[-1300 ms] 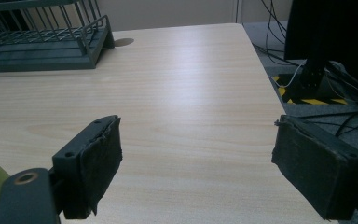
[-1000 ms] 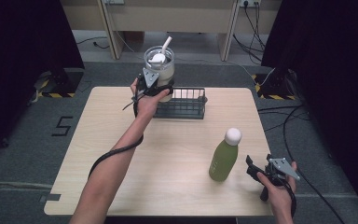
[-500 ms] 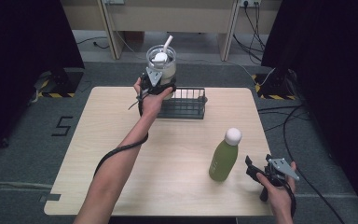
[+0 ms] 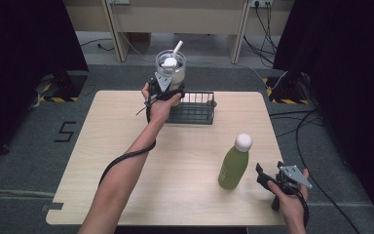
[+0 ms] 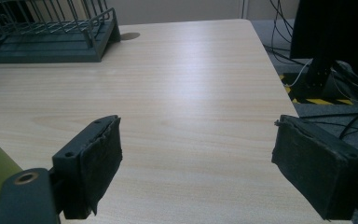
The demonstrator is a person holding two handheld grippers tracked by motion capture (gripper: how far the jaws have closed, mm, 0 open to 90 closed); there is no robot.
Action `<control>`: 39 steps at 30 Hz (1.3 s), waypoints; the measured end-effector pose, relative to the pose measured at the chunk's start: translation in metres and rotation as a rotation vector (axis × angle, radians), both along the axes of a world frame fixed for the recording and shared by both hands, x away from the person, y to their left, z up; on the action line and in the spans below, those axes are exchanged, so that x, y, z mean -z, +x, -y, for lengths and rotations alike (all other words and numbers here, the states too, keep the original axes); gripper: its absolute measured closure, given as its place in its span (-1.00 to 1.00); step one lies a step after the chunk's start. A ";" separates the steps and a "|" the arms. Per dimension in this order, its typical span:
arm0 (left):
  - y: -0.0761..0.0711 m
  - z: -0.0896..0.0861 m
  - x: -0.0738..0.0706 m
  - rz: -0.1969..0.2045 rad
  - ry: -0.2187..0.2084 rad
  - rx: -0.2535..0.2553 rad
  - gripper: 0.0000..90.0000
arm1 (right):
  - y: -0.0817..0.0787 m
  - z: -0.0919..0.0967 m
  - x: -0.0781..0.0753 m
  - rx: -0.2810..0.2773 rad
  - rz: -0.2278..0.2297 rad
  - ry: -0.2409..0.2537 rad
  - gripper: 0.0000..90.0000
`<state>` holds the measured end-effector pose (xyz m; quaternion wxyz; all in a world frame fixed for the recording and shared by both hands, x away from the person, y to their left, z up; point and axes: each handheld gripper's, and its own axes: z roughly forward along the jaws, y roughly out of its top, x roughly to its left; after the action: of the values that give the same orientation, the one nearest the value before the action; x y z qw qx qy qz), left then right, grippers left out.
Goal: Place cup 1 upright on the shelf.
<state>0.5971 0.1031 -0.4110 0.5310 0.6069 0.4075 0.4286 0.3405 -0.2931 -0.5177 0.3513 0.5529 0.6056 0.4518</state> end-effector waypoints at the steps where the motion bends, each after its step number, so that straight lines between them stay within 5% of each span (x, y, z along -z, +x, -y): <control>1: 0.000 0.000 0.001 -0.002 -0.002 -0.001 -0.80 | 0.000 0.000 0.000 0.000 0.000 0.000 -0.66; 29: 0.000 0.002 0.032 -0.079 -0.006 -0.015 -0.80 | 0.000 -0.001 0.001 -0.007 -0.005 -0.004 -0.66; 30: 0.001 0.000 0.031 -0.074 0.023 -0.012 -0.80 | 0.000 -0.001 0.001 -0.007 -0.005 -0.003 -0.66; 31: 0.001 0.002 0.031 -0.085 -0.006 -0.015 -0.80 | 0.000 -0.001 0.001 -0.007 -0.005 -0.003 -0.66; 37: 0.002 0.000 0.031 -0.086 0.010 -0.003 -0.80 | 0.001 -0.002 0.001 -0.010 -0.003 -0.008 -0.66; 39: 0.003 0.000 0.032 -0.098 -0.019 -0.002 -0.81 | 0.000 -0.001 0.001 -0.010 -0.004 -0.006 -0.66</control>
<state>0.5999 0.1027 -0.4426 0.5156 0.6218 0.4377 0.3948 0.3408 -0.2916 -0.5190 0.3495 0.5497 0.6106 0.4504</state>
